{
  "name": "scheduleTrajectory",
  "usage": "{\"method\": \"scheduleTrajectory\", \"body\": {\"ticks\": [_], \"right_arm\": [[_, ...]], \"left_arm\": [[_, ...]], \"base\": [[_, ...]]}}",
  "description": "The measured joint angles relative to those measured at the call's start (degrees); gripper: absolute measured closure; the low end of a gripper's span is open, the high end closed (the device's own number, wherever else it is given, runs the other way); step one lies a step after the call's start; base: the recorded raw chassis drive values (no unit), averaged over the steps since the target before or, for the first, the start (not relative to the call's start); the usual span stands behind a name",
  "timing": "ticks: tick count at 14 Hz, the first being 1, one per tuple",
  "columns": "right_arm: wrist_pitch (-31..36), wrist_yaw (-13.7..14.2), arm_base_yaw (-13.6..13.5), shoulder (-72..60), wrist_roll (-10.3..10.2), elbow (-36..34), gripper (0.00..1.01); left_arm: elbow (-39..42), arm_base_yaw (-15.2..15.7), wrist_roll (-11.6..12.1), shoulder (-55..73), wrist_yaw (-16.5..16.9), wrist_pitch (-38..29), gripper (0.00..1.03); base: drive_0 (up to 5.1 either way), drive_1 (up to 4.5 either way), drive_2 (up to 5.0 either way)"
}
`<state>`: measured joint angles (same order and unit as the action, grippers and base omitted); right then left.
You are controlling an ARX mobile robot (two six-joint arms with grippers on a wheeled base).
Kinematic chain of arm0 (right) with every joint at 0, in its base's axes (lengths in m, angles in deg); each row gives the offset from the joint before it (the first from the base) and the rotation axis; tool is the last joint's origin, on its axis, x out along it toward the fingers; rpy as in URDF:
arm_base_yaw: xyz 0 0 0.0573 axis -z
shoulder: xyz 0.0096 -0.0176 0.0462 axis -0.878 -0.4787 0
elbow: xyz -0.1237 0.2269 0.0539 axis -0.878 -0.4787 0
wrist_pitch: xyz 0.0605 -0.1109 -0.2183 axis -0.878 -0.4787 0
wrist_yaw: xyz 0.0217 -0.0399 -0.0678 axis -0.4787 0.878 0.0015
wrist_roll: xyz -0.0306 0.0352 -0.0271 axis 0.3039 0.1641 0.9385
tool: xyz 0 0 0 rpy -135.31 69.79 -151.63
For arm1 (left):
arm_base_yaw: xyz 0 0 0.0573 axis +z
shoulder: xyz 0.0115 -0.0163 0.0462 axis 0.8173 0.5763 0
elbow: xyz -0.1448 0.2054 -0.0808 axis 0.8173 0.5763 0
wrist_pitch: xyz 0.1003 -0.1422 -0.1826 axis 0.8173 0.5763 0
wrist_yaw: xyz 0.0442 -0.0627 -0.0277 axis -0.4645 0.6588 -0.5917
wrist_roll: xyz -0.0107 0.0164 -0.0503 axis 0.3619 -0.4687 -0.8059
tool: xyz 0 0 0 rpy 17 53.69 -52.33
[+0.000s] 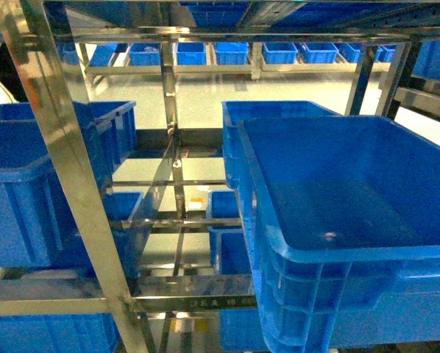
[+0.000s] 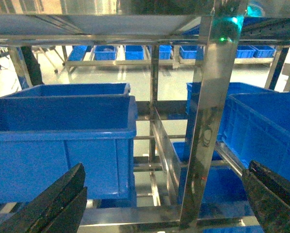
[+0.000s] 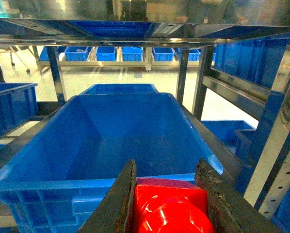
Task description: Pick red block from blue box to shelf
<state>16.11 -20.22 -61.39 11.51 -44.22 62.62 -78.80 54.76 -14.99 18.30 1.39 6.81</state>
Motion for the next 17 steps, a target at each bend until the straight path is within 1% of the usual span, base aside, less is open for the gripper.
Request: {"method": "scheduleTrajectory", "body": {"ticks": [17], "right_arm": [[-0.02, 0.00, 0.00, 0.00, 0.00, 0.00, 0.72]], "left_arm": [[0.00, 0.00, 0.00, 0.00, 0.04, -0.20, 0.05]], "base": [[0.0, 0.00, 0.0]]}}
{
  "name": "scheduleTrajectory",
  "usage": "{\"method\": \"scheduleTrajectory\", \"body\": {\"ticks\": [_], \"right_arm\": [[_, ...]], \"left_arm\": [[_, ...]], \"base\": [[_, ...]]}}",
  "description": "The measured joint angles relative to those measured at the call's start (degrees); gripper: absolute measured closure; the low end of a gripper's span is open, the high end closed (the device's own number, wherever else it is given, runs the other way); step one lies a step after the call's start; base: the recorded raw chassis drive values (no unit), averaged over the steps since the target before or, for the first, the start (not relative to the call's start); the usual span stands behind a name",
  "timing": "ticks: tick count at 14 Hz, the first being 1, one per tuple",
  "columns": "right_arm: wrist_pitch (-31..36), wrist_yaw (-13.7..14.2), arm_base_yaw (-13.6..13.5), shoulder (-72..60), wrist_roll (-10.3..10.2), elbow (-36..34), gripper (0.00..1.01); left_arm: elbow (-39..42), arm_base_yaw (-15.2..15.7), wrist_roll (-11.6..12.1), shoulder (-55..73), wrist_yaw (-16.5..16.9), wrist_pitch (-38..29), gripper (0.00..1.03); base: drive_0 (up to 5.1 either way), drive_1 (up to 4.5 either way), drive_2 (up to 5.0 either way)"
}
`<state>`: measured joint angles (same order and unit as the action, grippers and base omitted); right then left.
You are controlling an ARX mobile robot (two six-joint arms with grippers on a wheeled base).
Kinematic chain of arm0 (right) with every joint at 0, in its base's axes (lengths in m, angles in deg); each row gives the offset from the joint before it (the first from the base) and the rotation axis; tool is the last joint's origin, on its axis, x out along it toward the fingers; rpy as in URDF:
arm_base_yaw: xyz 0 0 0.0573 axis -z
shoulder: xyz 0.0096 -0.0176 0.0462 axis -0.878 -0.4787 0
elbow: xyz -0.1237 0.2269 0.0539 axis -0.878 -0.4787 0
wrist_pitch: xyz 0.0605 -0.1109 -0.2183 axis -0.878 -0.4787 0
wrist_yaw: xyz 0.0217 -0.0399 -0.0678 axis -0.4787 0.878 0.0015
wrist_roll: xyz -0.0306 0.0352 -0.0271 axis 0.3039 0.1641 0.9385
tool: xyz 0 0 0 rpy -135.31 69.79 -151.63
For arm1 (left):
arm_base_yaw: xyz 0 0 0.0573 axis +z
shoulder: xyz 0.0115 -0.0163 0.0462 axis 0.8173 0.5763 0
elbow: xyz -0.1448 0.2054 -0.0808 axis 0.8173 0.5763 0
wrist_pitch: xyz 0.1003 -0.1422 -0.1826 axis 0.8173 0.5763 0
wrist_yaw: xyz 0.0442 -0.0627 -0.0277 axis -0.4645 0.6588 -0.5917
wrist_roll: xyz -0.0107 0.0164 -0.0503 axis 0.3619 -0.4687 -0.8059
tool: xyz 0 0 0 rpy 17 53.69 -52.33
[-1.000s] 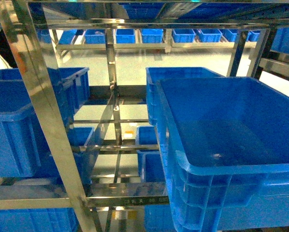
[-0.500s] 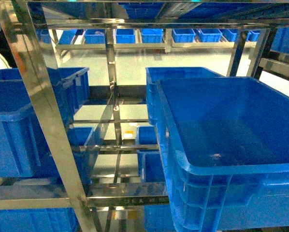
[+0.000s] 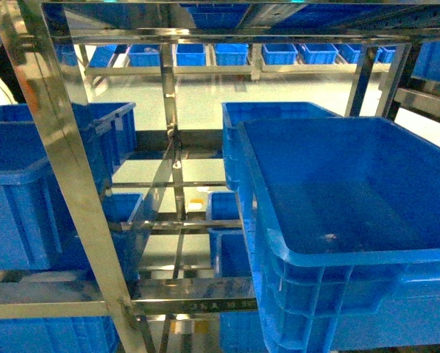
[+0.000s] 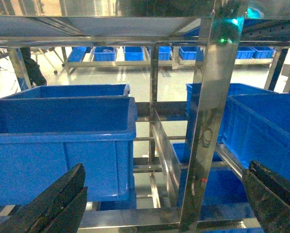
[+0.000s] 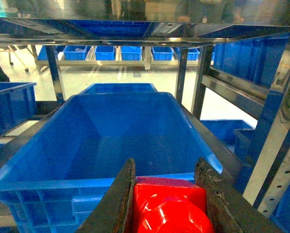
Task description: Pick red block from blue box to shelf
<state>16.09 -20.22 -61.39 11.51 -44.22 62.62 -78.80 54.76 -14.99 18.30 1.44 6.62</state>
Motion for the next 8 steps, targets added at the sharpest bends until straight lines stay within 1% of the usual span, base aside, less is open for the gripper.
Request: {"method": "scheduleTrajectory", "body": {"ticks": [8], "right_arm": [[0.00, 0.00, 0.00, 0.00, 0.00, 0.00, 0.72]], "left_arm": [[0.00, 0.00, 0.00, 0.00, 0.00, 0.00, 0.05]], "base": [[0.0, 0.00, 0.0]]}}
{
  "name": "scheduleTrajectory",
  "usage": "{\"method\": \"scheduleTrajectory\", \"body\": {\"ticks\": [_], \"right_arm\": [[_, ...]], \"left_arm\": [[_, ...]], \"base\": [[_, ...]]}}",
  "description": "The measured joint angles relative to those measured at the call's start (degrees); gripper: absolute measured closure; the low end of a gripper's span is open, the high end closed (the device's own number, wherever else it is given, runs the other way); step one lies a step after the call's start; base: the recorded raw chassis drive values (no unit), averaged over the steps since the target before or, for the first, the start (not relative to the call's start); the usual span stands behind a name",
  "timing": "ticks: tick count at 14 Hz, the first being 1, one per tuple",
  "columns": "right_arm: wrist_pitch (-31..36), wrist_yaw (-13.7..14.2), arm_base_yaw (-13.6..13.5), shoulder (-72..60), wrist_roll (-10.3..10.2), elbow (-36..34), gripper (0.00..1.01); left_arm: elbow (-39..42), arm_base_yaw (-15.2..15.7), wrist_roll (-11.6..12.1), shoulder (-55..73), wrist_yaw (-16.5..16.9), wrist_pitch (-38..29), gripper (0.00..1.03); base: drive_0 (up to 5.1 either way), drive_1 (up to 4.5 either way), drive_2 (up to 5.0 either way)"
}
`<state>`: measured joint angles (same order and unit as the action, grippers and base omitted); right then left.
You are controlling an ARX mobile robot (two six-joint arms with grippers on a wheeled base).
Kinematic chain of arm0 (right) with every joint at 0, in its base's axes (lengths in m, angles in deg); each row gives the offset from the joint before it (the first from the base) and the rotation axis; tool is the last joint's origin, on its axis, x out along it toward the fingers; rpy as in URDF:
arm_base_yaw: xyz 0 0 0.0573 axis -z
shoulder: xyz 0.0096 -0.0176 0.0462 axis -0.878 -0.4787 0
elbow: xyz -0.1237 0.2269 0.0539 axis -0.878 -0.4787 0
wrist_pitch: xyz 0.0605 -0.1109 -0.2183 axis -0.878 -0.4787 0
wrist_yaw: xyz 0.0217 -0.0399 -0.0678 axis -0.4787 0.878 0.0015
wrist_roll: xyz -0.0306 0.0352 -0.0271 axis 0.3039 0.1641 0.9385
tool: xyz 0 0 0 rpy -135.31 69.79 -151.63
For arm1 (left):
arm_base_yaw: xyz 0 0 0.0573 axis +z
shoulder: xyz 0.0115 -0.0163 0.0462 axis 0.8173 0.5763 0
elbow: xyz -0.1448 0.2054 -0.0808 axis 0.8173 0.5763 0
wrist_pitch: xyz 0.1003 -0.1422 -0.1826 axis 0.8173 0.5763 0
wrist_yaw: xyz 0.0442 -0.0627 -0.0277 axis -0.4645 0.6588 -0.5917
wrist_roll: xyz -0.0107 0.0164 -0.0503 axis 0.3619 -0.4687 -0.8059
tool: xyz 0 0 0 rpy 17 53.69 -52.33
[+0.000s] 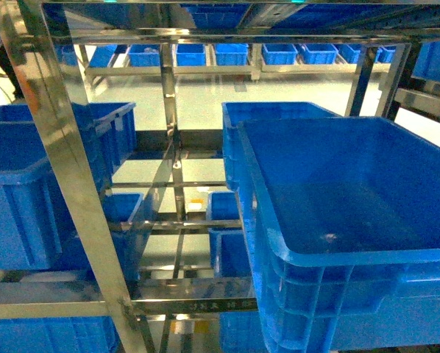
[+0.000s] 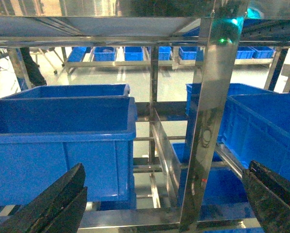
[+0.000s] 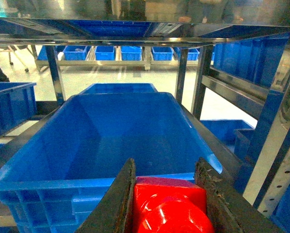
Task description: Pick red block from blue box to shelf
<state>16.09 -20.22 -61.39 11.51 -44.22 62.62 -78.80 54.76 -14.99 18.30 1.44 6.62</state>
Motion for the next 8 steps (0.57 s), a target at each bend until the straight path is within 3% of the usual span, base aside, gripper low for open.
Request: {"method": "scheduleTrajectory", "body": {"ticks": [8], "right_arm": [[0.00, 0.00, 0.00, 0.00, 0.00, 0.00, 0.72]], "left_arm": [[0.00, 0.00, 0.00, 0.00, 0.00, 0.00, 0.05]], "base": [[0.0, 0.00, 0.0]]}}
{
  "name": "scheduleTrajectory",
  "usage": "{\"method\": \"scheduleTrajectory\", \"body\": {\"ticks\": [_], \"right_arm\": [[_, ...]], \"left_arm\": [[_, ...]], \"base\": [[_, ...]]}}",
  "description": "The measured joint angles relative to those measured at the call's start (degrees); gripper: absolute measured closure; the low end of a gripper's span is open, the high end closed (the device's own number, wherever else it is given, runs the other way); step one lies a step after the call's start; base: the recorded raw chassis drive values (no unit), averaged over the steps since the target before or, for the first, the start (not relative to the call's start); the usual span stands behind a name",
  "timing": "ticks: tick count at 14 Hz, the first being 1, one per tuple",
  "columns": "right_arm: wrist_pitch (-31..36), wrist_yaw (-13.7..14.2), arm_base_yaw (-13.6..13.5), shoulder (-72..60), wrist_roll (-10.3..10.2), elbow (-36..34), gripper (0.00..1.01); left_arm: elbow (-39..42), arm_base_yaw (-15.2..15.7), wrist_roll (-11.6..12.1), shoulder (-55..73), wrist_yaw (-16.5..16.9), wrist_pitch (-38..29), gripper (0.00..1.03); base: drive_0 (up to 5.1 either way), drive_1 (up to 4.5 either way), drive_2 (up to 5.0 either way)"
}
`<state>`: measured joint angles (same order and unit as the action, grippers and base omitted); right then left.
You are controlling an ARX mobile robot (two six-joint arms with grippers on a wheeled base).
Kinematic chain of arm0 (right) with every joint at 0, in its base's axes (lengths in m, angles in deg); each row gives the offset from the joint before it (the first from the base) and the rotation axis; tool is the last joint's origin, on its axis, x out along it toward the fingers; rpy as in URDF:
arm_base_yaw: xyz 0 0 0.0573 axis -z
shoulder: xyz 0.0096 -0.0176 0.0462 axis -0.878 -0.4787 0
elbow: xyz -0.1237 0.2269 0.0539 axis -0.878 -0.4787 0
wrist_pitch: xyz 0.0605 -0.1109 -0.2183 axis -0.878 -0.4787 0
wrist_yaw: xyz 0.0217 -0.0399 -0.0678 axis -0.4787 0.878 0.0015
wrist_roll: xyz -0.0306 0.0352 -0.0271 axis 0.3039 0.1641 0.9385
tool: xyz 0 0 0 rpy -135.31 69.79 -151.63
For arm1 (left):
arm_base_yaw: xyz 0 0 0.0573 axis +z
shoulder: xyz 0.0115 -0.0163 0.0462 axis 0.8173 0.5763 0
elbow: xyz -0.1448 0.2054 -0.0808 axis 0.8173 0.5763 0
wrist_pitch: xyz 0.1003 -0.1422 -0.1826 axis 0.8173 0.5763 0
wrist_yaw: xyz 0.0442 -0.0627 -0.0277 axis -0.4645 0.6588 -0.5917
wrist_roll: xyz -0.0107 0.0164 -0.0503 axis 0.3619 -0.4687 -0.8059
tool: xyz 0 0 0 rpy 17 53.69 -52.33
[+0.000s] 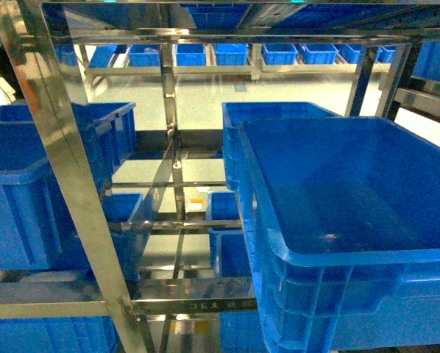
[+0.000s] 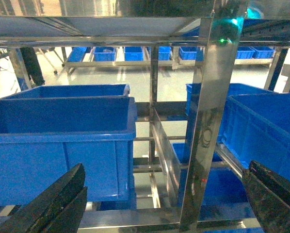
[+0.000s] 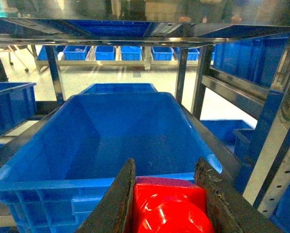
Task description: Pick red block from blue box to shelf
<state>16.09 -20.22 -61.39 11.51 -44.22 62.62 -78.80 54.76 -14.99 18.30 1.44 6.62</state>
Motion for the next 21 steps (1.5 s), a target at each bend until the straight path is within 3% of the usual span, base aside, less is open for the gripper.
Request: {"method": "scheduleTrajectory", "body": {"ticks": [1, 2, 3, 5, 6, 8, 10, 11, 12, 13, 16, 17, 18, 19, 20, 21], "right_arm": [[-0.57, 0.85, -0.22, -0.13, 0.13, 0.07, 0.72], [-5.57, 11.91, -5.75, -5.07, 1.84, 2.05, 0.72], [-5.07, 15.37, -7.37, -10.36, 1.64, 3.26, 0.72], [2.16, 12.52, -4.74, -20.06, -1.44, 5.75, 0.72], [8.57, 8.41, -4.04, -27.54, -2.47, 6.73, 0.72], [27.52, 3.21, -3.34, -50.16, -2.51, 10.93, 0.72], [40.65, 2.93, -3.39, -70.27, -3.15, 19.54, 0.72], [42.56, 1.22, -3.45, -79.08, -4.15, 24.70, 0.66], [43.25, 0.70, -3.50, -86.73, -6.71, 28.98, 0.53], [45.81, 3.67, -4.87, -90.55, -9.01, 29.38, 0.35], [49.79, 5.42, -9.42, -78.49, -8.33, 21.73, 0.01], [48.61, 6.54, -9.88, -73.75, -8.55, 15.41, 0.03], [57.86, 10.88, -11.50, -72.24, -6.60, 10.16, 0.11], [57.79, 13.07, -13.22, -66.73, -3.98, 6.21, 0.24], [53.72, 13.38, -14.23, -59.58, -2.58, 2.78, 0.36], [50.69, 12.41, -12.90, -54.55, -1.92, 1.66, 0.49]], "left_arm": [[0.00, 0.00, 0.00, 0.00, 0.00, 0.00, 0.05], [0.00, 0.00, -0.02, 0.00, -0.13, 0.02, 0.05], [0.00, 0.00, 0.00, 0.00, 0.00, -0.02, 0.05], [0.00, 0.04, 0.00, 0.00, -0.02, -0.02, 0.05], [0.00, 0.04, 0.00, 0.00, -0.02, 0.00, 0.05], [0.00, 0.04, 0.00, 0.00, -0.04, 0.00, 0.05], [0.00, 0.04, 0.00, 0.00, -0.02, 0.00, 0.05], [0.00, 0.04, 0.00, 0.00, -0.02, 0.00, 0.05], [0.00, 0.04, 0.00, 0.00, 0.00, 0.00, 0.05], [0.00, 0.04, 0.00, 0.00, -0.02, 0.00, 0.05], [0.00, 0.04, 0.00, 0.00, 0.00, -0.02, 0.05], [0.00, 0.04, 0.00, 0.00, -0.07, 0.00, 0.05], [0.00, 0.04, 0.00, 0.00, -0.02, 0.00, 0.05], [0.00, 0.04, 0.00, 0.00, 0.00, -0.04, 0.05], [0.00, 0.04, 0.00, 0.00, -0.02, 0.02, 0.05], [0.00, 0.04, 0.00, 0.00, -0.02, -0.02, 0.05]], "base": [[0.0, 0.00, 0.0], [0.0, 0.00, 0.0], [0.0, 0.00, 0.0], [0.0, 0.00, 0.0], [0.0, 0.00, 0.0], [0.0, 0.00, 0.0], [0.0, 0.00, 0.0], [0.0, 0.00, 0.0], [0.0, 0.00, 0.0], [0.0, 0.00, 0.0], [0.0, 0.00, 0.0], [0.0, 0.00, 0.0], [0.0, 0.00, 0.0], [0.0, 0.00, 0.0], [0.0, 0.00, 0.0], [0.0, 0.00, 0.0]]}}
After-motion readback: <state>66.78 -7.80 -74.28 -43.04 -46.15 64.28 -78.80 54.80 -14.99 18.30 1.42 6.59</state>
